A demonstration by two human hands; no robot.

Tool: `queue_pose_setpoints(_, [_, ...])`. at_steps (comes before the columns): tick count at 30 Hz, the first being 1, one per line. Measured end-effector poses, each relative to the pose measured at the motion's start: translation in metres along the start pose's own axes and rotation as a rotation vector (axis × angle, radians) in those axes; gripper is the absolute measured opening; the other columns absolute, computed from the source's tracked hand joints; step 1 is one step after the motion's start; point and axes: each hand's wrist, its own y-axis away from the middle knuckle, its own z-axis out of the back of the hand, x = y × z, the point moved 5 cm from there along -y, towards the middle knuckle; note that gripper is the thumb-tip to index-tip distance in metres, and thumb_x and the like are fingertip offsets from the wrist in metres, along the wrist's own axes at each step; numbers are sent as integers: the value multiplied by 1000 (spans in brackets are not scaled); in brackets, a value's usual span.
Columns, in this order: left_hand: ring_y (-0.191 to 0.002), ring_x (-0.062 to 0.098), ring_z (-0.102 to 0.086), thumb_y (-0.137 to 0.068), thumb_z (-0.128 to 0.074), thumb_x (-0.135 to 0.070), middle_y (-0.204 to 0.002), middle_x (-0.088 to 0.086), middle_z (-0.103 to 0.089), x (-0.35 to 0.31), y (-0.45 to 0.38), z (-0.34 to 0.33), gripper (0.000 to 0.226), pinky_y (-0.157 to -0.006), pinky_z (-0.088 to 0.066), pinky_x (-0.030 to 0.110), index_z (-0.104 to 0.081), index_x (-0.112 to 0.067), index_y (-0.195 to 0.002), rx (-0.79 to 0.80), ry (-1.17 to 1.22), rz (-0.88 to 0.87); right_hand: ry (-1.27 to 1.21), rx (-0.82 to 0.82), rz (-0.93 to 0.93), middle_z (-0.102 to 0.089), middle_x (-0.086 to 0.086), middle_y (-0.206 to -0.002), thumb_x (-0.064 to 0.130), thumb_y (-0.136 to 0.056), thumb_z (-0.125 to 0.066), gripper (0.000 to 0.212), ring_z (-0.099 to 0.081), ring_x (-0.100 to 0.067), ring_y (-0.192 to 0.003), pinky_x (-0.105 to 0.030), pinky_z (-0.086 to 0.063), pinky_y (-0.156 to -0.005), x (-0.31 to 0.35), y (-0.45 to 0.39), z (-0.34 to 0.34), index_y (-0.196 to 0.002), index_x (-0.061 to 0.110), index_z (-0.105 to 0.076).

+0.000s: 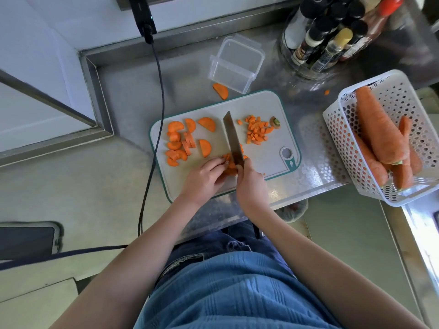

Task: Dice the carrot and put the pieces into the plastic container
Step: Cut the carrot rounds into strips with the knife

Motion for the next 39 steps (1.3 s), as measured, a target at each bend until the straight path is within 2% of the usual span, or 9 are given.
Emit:
queue_pose_setpoints(4, [-94,23,-66,-84,-56,-21,-103,9,-69,1,-2,-5,29,-75,-57,32,-72,-3,-99,3,27,17,-47,-52,-8,-57,-11,-72,32,-104,-29,23,-56,-34,-63,-41,-47,-55,-4,1,13,-92,13,-35])
queue_pose_setpoints(10, [-93,13,-60,-82,-63,-21,-99,5,-70,-4,-9,-7,21,-77,-46,21,-74,-7,-93,-38,22,39,-53,-47,0,-57,-12,-72,33,-104,-28,21,-54,-34,-61,-37,-43,-49,1,2,16,-91,17,-33])
queue_pose_setpoints(14, [-93,12,-61,-76,-75,-14,-100,3,-69,-4,-7,-4,21,-75,-50,21,-72,-7,-96,-20,55,117,-46,-16,11,-58,-11,-72,34,-104,-27,20,-53,-31,-60,-32,-35,-45,1,5,9,-98,17,-34])
queue_pose_setpoints(21, [-95,13,-56,-75,-74,-6,-99,6,-67,2,-2,1,24,-82,-44,19,-69,-6,-99,-7,101,223,-29,-9,3,-54,-6,-72,34,-104,-27,25,-54,-29,-64,-33,-40,-51,2,5,4,-108,13,-40])
queue_pose_setpoints(25, [-96,13,-57,-81,-65,-19,-96,4,-68,4,-3,-4,20,-79,-47,22,-70,-6,-95,-14,88,248,-25,-18,-12,-53,-7,-73,34,-104,-26,29,-54,-32,-66,-34,-39,-54,0,4,1,-113,10,-39])
queue_pose_setpoints(27, [-97,13,-56,-77,-73,-12,-93,5,-69,6,-4,-6,18,-80,-46,21,-70,-4,-93,-14,84,250,-16,-20,-15,-54,-9,-73,34,-104,-26,32,-57,-35,-68,-37,-43,-55,-1,5,-2,-118,8,-38])
queue_pose_setpoints(29, [-97,13,-54,-71,-77,-4,-92,8,-69,6,-5,-7,22,-83,-43,20,-70,-2,-92,-14,87,245,6,-11,-22,-58,-13,-78,31,-104,-27,29,-59,-36,-72,-41,-48,-58,-1,3,-7,-119,9,-37])
queue_pose_setpoints(33, [-96,13,-53,-67,-78,-1,-93,10,-69,5,-4,-4,28,-83,-42,22,-70,-1,-95,-38,88,262,78,12,-45,-62,-15,-89,18,-103,-29,16,-60,-35,-78,-39,-46,-62,0,-2,-12,-114,13,-39])
queue_pose_setpoints(39, [-95,14,-59,-71,-78,-8,-96,6,-69,3,-4,-5,29,-79,-45,20,-70,-5,-98,-45,89,299,-40,30,-26,-57,-9,-77,35,-103,-29,27,-53,-30,-67,-35,-40,-55,-5,-7,-4,-103,11,-41])
